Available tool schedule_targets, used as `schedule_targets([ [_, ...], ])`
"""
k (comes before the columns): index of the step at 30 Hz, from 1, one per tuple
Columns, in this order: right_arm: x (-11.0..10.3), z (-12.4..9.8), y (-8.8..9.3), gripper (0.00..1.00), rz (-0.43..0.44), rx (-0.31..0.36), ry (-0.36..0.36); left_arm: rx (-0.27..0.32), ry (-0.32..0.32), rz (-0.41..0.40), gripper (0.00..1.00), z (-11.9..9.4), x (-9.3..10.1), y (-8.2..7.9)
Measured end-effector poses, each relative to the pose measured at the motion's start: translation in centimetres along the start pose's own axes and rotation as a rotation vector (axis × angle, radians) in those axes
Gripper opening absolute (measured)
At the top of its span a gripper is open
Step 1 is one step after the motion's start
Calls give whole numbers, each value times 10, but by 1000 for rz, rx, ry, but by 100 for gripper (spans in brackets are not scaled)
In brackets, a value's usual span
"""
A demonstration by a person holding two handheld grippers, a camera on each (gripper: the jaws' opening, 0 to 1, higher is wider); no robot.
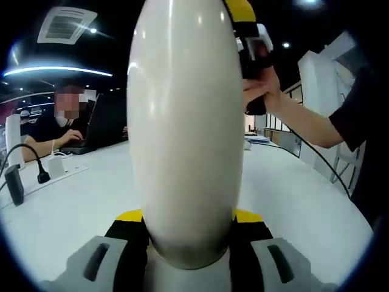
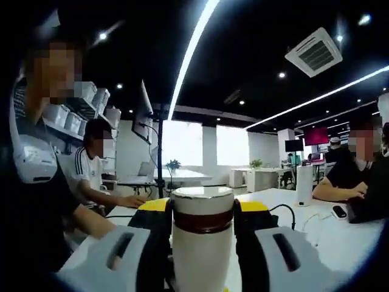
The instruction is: Grasp the water cup twist off the cup lid place the cup lid on the table
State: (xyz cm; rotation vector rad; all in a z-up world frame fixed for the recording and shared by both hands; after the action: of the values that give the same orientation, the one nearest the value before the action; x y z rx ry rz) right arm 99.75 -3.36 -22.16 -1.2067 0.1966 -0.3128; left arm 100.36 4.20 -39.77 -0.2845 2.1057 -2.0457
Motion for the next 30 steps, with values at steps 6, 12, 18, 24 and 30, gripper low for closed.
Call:
schedule_targets([
  [6, 9, 3, 0, 43, 78, -18, -137, 2, 6, 0, 54, 0, -2, 0],
  [12, 14, 6, 5, 44, 180, -2, -265, 2, 7, 0, 54, 1, -4, 0],
  [18, 17, 10, 13, 44, 241, 39, -348, 3, 7, 0, 54, 1, -6, 0],
  [24, 13, 10, 16, 47, 232, 75, -343, 2, 11, 0, 54, 2, -6, 0],
  [30, 6, 2, 16, 60, 134, 55, -217, 2, 16, 1, 54, 2, -5, 1],
])
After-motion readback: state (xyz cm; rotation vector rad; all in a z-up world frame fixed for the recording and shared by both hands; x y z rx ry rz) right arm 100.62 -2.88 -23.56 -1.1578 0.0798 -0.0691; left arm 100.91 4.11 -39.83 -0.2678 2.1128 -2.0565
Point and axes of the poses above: the point that each gripper's makers call its tool centre point, and the gripper's own axes: z roughly forward along the fingers, x roughly to its right, y roughly out of its underside, the point moved 6 cm from there along -z, roughly backward along the fingers, and after that the axes turned 11 degrees about x, right-handed, at the moved point
